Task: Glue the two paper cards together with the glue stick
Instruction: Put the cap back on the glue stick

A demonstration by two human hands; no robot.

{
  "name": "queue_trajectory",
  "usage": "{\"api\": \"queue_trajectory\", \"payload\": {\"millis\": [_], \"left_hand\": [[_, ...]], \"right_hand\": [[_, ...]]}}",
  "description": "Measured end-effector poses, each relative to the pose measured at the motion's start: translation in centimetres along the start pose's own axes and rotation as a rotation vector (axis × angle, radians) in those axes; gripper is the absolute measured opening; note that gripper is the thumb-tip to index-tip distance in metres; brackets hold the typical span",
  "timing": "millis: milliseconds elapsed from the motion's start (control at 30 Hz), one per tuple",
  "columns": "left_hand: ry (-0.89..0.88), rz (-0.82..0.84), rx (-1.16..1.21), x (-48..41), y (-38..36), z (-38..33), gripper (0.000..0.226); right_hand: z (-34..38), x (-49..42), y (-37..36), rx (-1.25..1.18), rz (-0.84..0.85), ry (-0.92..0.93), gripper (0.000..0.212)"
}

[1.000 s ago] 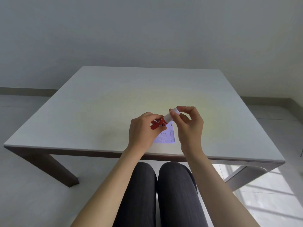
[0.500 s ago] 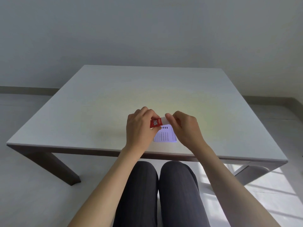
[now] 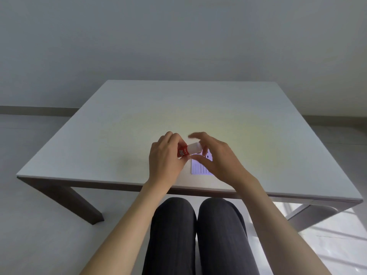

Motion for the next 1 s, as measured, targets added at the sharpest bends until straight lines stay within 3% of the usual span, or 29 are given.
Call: {"api": "queue_trajectory", "payload": {"millis": [67,167,300,433,900,1000], "left_hand": [[-0.019,0.034,0.017,0.0,-0.4,-0.1,0.026],[0.061,0.083,0.134,-0.1,-1.3,0.3,0.031],[0.353,0.009,0.3,-3.2,-2.0,4.3,0.041],[0.466,0.022,0.323,-6.2,-3.9,6.8,0.047],[0.442,0.06,0.278,-6.8,-7.5,6.8,0.05],[0.417,0.1,0.281,-6.6,-7.8,6.8,0.06]], "right_hand": [[-0.3,-0.1,0.1,0.132,-0.083,-0.054,0.028],[-1.6,0.2,0.3,0.33,-0.117,-0.196,0.056],[-3.6,1.5,2.3,0.144,-0.117,-0.26,0.036],[-5.1,2.8,3.7,0.097,-0.12,-0.309,0.019],[-6.8,4.8,3.5,-0.071,-0.072,-0.368,0.011],[-6.8,4.6,3.1,-0.076,-0.066,-0.361,0.013]]}}
Point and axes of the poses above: each hand's wrist, its own x-axis away from the middle knuckle, its own y-axis out of the back of the hand, z = x × y, the point moved 5 cm from there along -x, towards the middle knuckle, and after that the axes turned 11 degrees about -x, right-handed, at the moved point
